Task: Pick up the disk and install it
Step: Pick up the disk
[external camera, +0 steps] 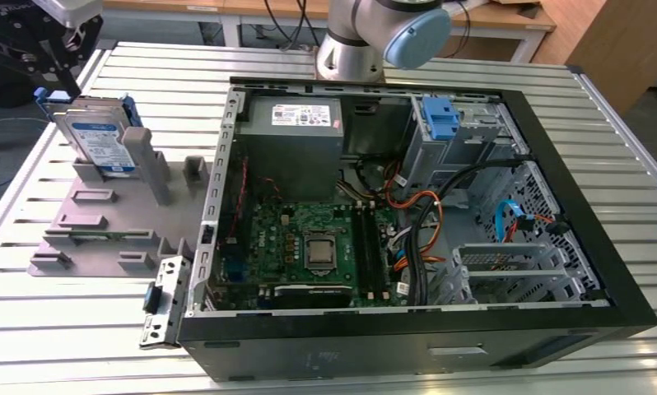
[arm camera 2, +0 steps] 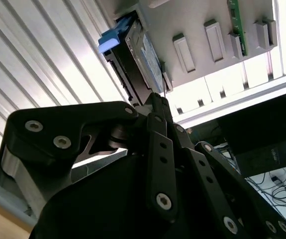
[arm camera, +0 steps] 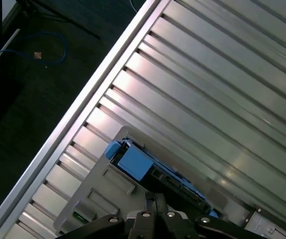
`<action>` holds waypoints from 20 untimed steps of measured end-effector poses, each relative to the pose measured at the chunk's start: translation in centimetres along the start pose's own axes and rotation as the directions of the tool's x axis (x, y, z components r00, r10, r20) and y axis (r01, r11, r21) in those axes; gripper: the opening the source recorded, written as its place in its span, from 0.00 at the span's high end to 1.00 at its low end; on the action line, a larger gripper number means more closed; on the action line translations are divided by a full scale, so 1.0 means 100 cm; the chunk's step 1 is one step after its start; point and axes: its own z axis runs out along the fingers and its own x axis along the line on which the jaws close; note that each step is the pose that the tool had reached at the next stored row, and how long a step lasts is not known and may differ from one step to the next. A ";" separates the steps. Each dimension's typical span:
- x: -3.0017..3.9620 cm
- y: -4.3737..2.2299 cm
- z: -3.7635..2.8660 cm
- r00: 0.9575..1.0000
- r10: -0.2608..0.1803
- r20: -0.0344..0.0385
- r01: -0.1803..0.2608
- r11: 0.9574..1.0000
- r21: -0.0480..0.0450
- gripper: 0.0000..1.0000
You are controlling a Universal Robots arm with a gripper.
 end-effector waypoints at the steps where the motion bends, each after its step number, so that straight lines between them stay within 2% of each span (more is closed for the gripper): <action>1: 0.0000 0.0000 0.0000 1.000 -0.017 -0.001 0.017 1.000 0.000 0.89; 6: 0.0000 0.0000 0.0001 0.995 -0.097 -0.007 0.097 0.995 -0.001 0.89; 10: 0.0000 0.0000 0.0003 0.986 -0.164 -0.012 0.164 0.986 -0.002 0.89; 15: 0.0000 0.0000 0.0004 0.969 -0.245 -0.018 0.245 0.970 -0.004 0.89; 17: 0.0000 0.0000 0.0004 0.961 -0.276 -0.020 0.276 0.961 -0.005 0.89; 20: 0.0000 0.0000 0.0005 0.946 -0.323 -0.024 0.323 0.946 -0.007 0.89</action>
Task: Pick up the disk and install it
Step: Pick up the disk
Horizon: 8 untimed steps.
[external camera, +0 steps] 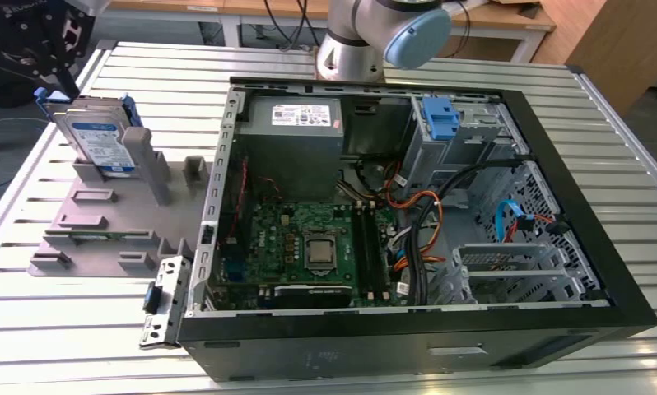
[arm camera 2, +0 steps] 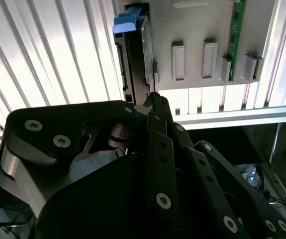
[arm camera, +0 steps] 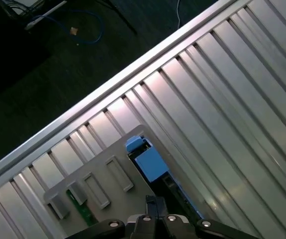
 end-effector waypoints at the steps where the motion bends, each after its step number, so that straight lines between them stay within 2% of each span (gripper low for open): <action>1: 0.0000 0.0000 0.0000 1.000 -0.016 -0.001 0.016 1.000 0.000 0.89; 5: 0.0000 0.0000 0.0001 0.997 -0.083 -0.006 0.083 0.997 -0.001 0.89; 8: 0.0000 0.0000 0.0002 0.991 -0.133 -0.010 0.133 0.991 -0.002 0.89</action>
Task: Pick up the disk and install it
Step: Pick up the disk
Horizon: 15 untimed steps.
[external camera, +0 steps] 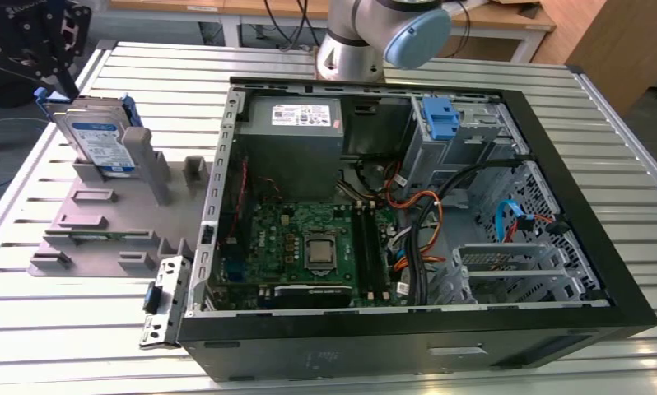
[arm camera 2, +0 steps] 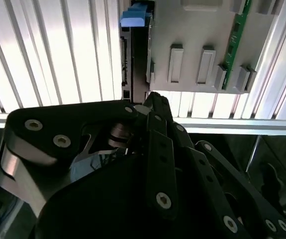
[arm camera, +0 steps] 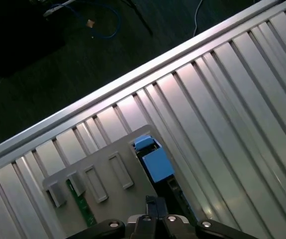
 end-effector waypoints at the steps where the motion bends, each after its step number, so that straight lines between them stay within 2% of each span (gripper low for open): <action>1: 0.0000 0.0000 0.0000 1.000 -0.018 -0.001 0.018 1.000 0.000 0.89; 4: 0.0000 0.0000 0.0001 0.998 -0.066 -0.005 0.066 0.998 -0.001 0.89; 7: 0.0000 0.0000 0.0002 0.993 -0.115 -0.008 0.115 0.993 -0.001 0.89; 10: 0.0000 0.0000 0.0003 0.987 -0.163 -0.012 0.163 0.987 -0.002 0.89; 15: 0.0000 0.0000 0.0004 0.973 -0.230 -0.016 0.230 0.973 -0.003 0.89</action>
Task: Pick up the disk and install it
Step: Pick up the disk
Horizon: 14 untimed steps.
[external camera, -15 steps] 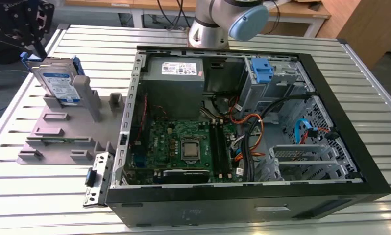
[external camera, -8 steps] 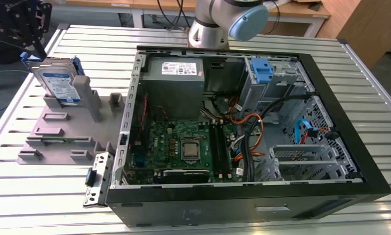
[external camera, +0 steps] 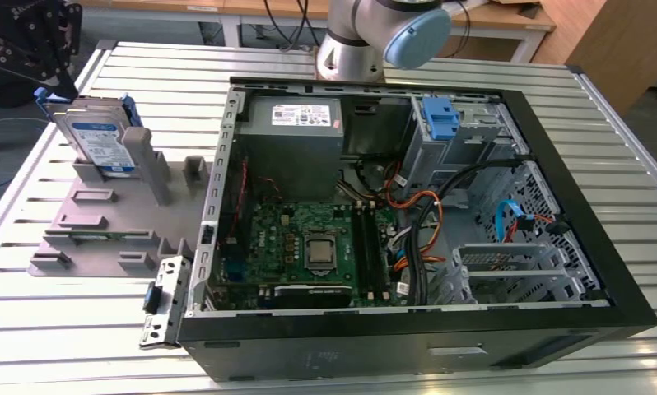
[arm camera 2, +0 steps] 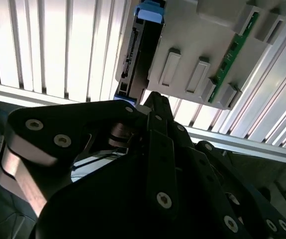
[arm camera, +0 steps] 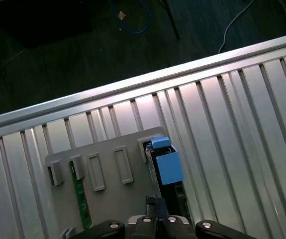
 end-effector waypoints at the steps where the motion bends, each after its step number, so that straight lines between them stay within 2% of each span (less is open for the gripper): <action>1: 0.0000 0.0000 0.0001 1.000 -0.010 0.000 0.010 1.000 0.001 0.89; 3: 0.0000 -0.0001 0.0001 1.000 -0.023 0.000 0.023 1.000 0.002 0.89; 10: -0.0001 -0.0001 0.0003 1.000 -0.023 0.000 0.023 1.000 0.002 0.89; 14: -0.0015 -0.0043 0.0001 1.000 -0.023 0.001 0.023 1.000 0.002 0.89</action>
